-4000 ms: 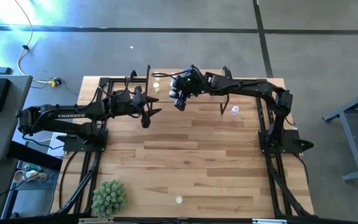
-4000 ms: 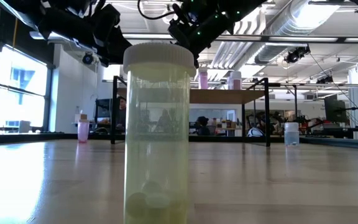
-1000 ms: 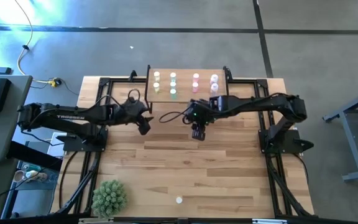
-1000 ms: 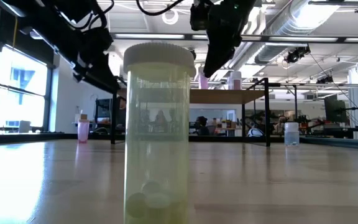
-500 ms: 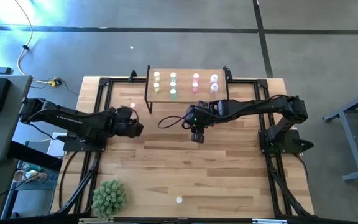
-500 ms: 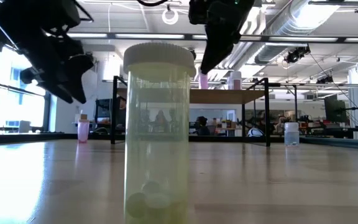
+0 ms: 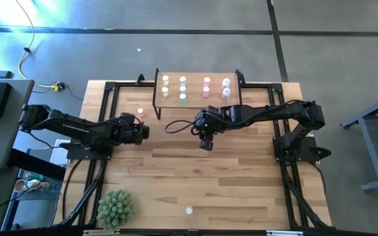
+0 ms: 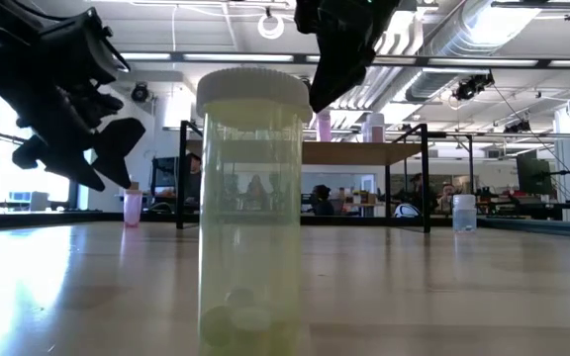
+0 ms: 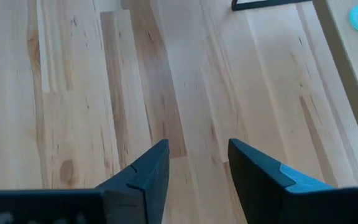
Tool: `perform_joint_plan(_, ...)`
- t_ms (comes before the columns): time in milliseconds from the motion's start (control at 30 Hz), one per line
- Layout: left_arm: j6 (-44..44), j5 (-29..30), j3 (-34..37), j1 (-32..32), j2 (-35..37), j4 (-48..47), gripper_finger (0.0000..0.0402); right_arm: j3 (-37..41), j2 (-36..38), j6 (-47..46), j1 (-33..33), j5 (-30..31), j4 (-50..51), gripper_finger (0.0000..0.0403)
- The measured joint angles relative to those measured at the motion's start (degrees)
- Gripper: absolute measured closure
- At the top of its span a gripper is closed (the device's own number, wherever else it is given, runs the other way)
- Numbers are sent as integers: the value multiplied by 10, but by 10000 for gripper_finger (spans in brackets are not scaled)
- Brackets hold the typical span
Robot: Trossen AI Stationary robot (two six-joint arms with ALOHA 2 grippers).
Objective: Pick and place medicine bottles onto shelf by color
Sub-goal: Put the pink pill bottle and align it with the other pink pill bottle on the shelf
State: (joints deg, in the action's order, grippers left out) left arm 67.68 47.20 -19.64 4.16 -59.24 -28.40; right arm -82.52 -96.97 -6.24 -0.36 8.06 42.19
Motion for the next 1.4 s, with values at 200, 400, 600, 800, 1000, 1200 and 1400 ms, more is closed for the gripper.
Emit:
perform_joint_plan(200, -33, 12, 19, 27, -14, 55, 174, 0, 0, -20, 0, 0, -1, 247)
perform_joint_plan(400, -53, 16, 19, 66, -47, 80, 174, 0, 0, -30, 0, 0, -7, 247)
perform_joint_plan(600, -68, 14, 19, 94, -96, 131, 174, 0, 0, -43, 0, -1, -18, 247)
perform_joint_plan(800, -64, 14, 19, 128, -145, 176, 174, 0, 0, -43, 0, -1, -31, 247)
perform_joint_plan(1000, -68, 14, 19, 151, -182, 218, 174, 0, 0, -40, 0, -1, -31, 247)
perform_joint_plan(1200, -83, 6, 19, 168, -206, 246, 174, 0, 0, -38, 0, -1, -31, 247)
perform_joint_plan(1400, -83, -8, 19, 180, -220, 254, 200, 0, 0, -33, 0, -1, -31, 247)
